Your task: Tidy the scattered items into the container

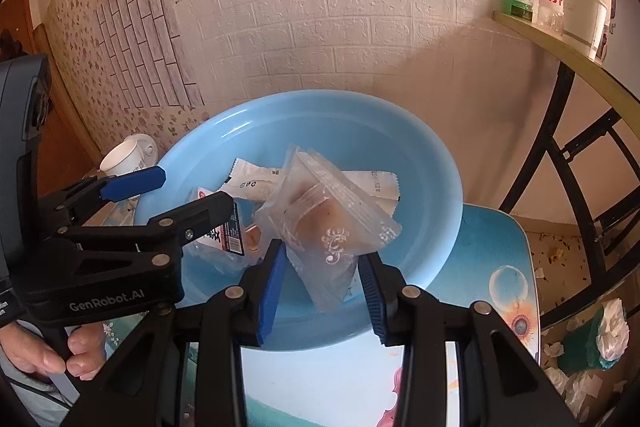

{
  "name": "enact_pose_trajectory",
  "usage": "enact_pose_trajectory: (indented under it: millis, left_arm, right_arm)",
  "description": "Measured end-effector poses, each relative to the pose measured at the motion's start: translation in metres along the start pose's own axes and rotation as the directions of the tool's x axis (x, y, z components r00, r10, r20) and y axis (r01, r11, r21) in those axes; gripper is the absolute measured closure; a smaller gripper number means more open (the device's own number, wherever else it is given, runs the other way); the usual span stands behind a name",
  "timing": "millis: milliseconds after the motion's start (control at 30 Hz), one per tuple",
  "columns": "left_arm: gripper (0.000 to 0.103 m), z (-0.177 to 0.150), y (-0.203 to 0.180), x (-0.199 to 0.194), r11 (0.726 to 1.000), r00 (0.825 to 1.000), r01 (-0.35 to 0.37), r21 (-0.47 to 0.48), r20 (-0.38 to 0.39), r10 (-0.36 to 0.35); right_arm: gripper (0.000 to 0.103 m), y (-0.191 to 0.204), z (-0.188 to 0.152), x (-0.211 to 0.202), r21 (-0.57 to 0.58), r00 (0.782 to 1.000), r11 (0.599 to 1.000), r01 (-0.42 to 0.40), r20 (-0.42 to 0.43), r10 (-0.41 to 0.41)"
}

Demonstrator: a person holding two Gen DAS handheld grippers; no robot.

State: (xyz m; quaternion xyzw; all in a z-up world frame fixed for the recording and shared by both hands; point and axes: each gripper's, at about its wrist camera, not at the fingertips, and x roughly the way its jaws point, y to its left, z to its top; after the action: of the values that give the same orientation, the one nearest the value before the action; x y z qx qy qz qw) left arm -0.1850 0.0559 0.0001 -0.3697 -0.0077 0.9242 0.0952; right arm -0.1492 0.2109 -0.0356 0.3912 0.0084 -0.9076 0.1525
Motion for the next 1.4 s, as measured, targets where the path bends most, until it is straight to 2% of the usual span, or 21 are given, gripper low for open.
enact_pose_trajectory:
  millis: [367, 433, 467, 500, 567, 733, 1167, 1400]
  left_arm:
    - [0.014, 0.003, 0.013, -0.019, 0.999, 0.998, -0.047, 0.004, 0.043, 0.046]
    - [0.012, 0.003, 0.015, -0.022, 0.999, 0.997, -0.051, 0.001, 0.049, 0.051]
    - [0.009, 0.003, 0.017, -0.025, 0.999, 0.997, -0.054, -0.003, 0.054, 0.054]
    - [0.005, 0.003, 0.018, -0.027, 0.998, 0.997, -0.06, -0.004, 0.058, 0.06]
    - [0.002, 0.004, 0.019, -0.031, 0.998, 0.996, -0.068, 0.0, 0.064, 0.068]
    - [0.002, 0.002, 0.021, -0.046, 0.996, 0.993, -0.084, 0.0, 0.081, 0.084]
    - [0.001, -0.008, 0.018, -0.085, 0.994, 0.99, -0.101, -0.031, 0.101, 0.103]
    - [0.0, -0.023, 0.016, -0.114, 0.993, 0.983, -0.115, -0.033, 0.142, 0.118]
  right_arm:
    - [0.063, 0.0, 0.015, 0.02, 0.014, 0.999, 1.0, 0.002, -0.034, -0.002]
    - [0.051, 0.001, 0.017, 0.018, 0.021, 0.999, 1.0, 0.0, -0.033, 0.001]
    - [0.035, 0.002, 0.017, 0.015, 0.02, 1.0, 1.0, 0.004, -0.023, -0.003]
    - [0.03, 0.004, 0.017, 0.012, 0.015, 1.0, 1.0, 0.019, -0.007, -0.019]
    - [0.03, 0.008, 0.016, 0.006, -0.005, 0.999, 0.999, 0.036, 0.014, -0.036]
    - [0.03, 0.016, 0.012, -0.002, -0.033, 0.996, 0.996, 0.085, 0.008, -0.085]
    - [0.03, 0.027, 0.004, -0.037, 0.013, 0.996, 0.996, 0.088, 0.025, -0.088]
    - [0.03, 0.044, -0.007, -0.075, 0.013, 0.985, 0.992, 0.125, 0.115, -0.125]
